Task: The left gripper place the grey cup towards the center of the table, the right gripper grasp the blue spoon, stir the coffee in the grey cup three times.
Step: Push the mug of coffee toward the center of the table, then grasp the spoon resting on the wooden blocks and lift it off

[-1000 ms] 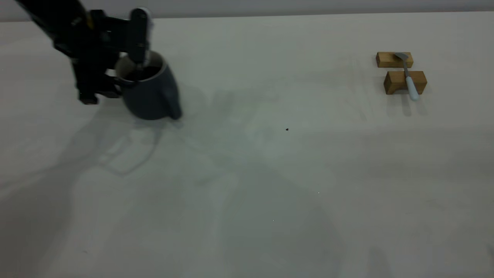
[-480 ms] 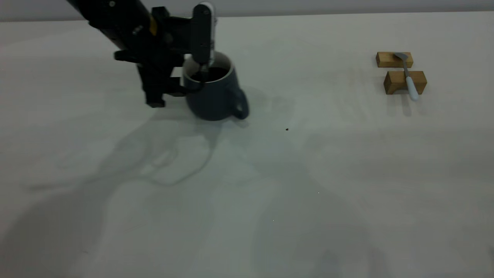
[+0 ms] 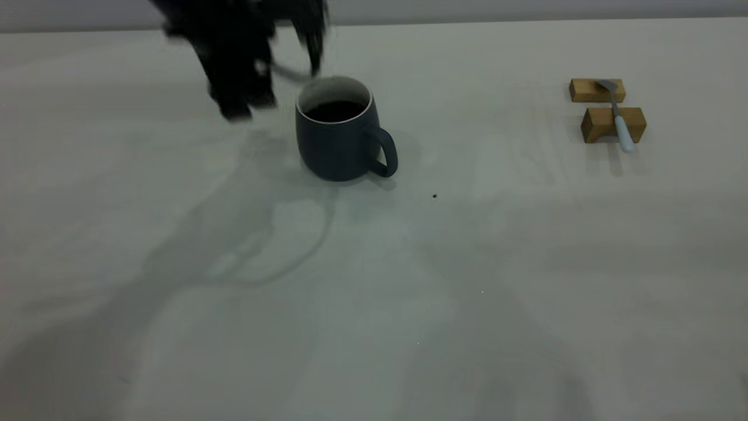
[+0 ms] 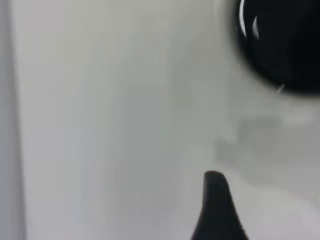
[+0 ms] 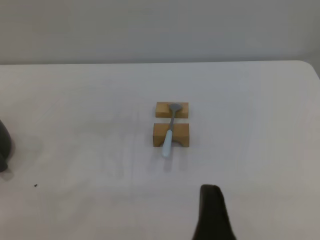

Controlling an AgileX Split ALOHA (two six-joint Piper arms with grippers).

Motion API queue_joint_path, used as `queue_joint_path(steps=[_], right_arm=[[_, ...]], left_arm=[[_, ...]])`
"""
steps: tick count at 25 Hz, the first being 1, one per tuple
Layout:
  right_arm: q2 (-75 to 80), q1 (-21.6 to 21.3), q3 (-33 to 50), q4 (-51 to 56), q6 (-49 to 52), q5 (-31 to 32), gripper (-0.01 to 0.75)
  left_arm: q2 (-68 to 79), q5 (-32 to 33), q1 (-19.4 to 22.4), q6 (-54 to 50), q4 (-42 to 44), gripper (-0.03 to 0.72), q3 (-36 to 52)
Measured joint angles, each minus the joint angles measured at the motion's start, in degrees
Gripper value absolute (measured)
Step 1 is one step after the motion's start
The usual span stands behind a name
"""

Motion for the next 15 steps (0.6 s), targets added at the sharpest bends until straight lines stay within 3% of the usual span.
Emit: queue_joint_path(steps=[10,15], right_arm=[[0.0,0.0,0.0,0.0,0.0,0.0,0.58],[0.0,0.0,0.0,0.0,0.0,0.0,0.58]], left_arm=[[-23.9,27.96,0.0,-24.8,-0.11,0.585,0.0],[-32.12,44.71,0.0,-29.98,-0.11,0.585,0.06]])
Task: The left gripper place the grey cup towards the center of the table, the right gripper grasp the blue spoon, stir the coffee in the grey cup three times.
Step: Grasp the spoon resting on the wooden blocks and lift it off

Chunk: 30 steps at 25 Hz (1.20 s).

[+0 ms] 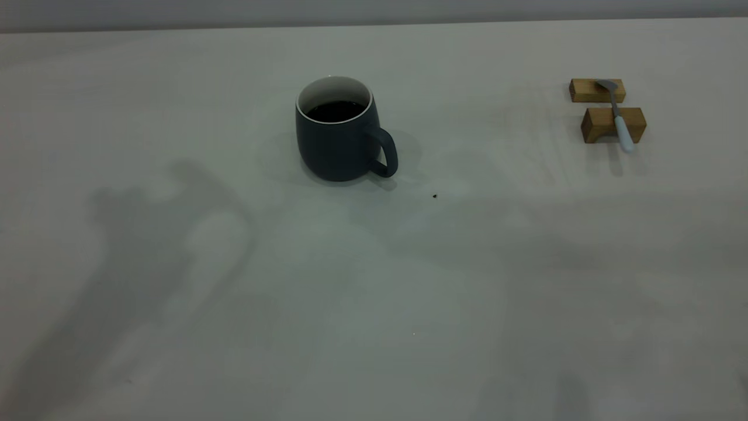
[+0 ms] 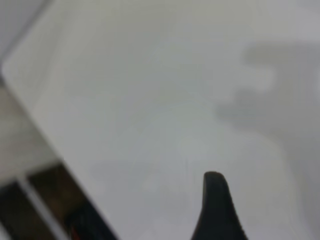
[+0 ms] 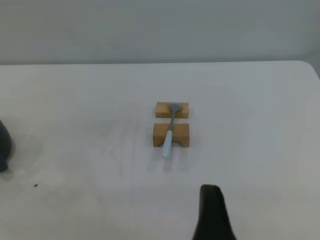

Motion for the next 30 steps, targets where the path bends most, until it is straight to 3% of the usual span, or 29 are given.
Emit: queue_joint_path(steps=[4,5,11,17,19,26,30], right_arm=[[0.0,0.0,0.0,0.0,0.0,0.0,0.58],[0.0,0.0,0.0,0.0,0.0,0.0,0.58],[0.0,0.0,0.0,0.0,0.0,0.0,0.58],[0.0,0.0,0.0,0.0,0.0,0.0,0.58],[0.0,0.0,0.0,0.0,0.0,0.0,0.58],[0.0,0.0,0.0,0.0,0.0,-0.05,0.58],[0.0,0.0,0.0,0.0,0.0,-0.05,0.58]], left_arm=[[-5.6,13.06,0.0,-3.11,-1.82,0.585,0.04],[-7.1,13.88,0.0,-4.53,-2.26,0.585,0.23],[-16.94,13.88,0.0,-9.31,-6.52,0.585,2.74],[-31.34,13.88,0.38,-11.83,-12.56,0.585,14.56],[-36.95,13.88,2.62,-12.79,-15.01,0.585,19.35],[-58.85,13.93,16.32,-13.64,-18.89,0.585,33.68],[-68.99,13.67,19.45,-13.64,-19.2,0.585,37.51]])
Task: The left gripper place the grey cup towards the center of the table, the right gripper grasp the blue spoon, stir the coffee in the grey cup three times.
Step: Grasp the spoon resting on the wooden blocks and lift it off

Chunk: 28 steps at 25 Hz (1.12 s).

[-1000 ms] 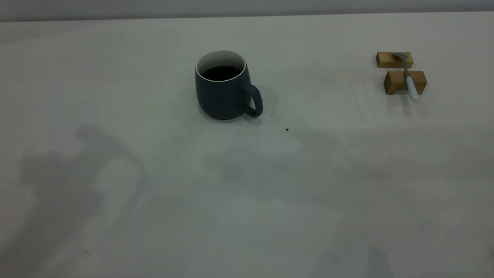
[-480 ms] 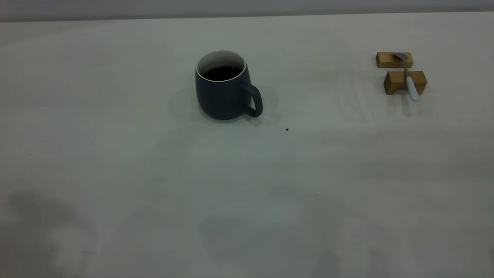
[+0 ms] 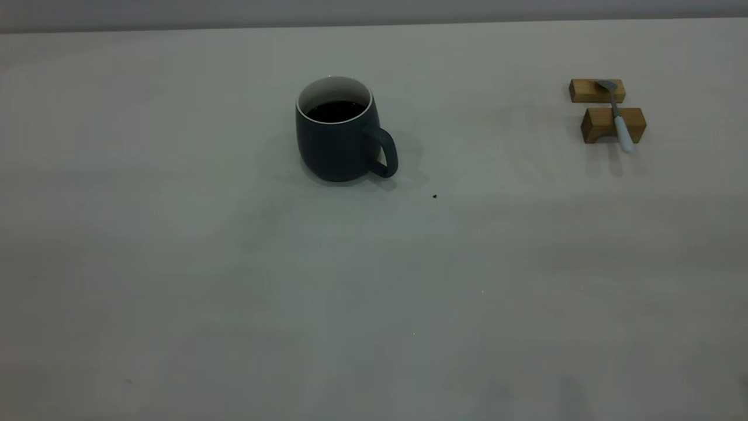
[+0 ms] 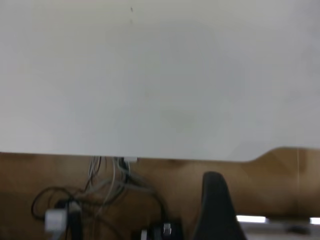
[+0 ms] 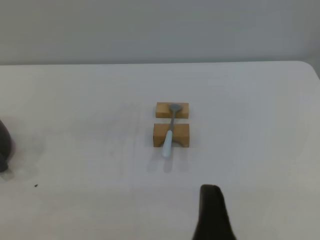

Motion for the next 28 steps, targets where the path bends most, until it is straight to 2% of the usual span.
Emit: queue_joint_path(steps=[8,28], right_arm=[[0.0,0.0,0.0,0.0,0.0,0.0,0.58],[0.0,0.0,0.0,0.0,0.0,0.0,0.58]], left_arm=[[-12.0,-0.39,4.39,0.0,-0.13,0.585,4.2],[-21.7,-1.46,4.6,1.47,-1.39,0.585,5.67]])
